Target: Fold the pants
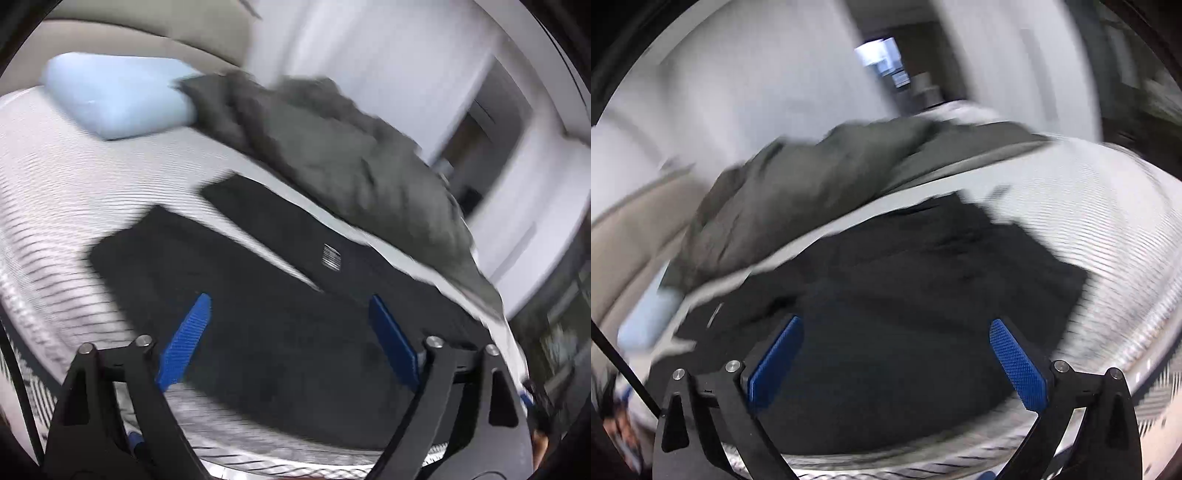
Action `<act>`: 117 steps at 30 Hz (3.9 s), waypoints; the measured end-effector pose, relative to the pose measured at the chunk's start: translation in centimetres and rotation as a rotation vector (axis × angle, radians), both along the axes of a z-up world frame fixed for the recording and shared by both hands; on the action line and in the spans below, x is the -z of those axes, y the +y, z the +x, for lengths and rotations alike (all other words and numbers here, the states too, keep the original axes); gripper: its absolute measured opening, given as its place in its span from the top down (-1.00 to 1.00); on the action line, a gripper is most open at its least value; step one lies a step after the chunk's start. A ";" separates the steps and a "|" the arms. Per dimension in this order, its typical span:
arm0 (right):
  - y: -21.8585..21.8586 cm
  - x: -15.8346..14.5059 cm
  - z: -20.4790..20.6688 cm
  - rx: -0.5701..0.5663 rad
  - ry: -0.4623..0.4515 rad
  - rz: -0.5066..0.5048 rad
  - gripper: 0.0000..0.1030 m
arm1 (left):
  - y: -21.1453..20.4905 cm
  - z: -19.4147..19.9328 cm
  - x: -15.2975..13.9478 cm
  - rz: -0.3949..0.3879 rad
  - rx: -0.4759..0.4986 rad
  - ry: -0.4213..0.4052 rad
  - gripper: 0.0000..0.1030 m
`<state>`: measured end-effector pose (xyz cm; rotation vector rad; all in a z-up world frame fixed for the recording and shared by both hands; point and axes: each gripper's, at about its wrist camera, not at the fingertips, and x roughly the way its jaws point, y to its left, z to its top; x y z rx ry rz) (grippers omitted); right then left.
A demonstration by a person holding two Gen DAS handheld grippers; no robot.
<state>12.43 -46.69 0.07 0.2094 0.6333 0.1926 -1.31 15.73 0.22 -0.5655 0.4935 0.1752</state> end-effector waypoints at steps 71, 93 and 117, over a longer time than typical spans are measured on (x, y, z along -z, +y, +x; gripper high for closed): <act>11.1 6.5 10.8 -0.211 0.222 -0.344 0.27 | -13.0 17.5 5.0 0.368 0.470 0.463 -0.10; -4.1 1.2 2.2 0.064 0.088 -0.098 -1.00 | 2.7 1.8 0.4 0.015 0.058 0.214 -0.98; -13.2 7.6 -1.0 0.088 0.136 0.360 -0.97 | 9.2 -2.6 7.3 -0.433 -0.056 0.195 -0.60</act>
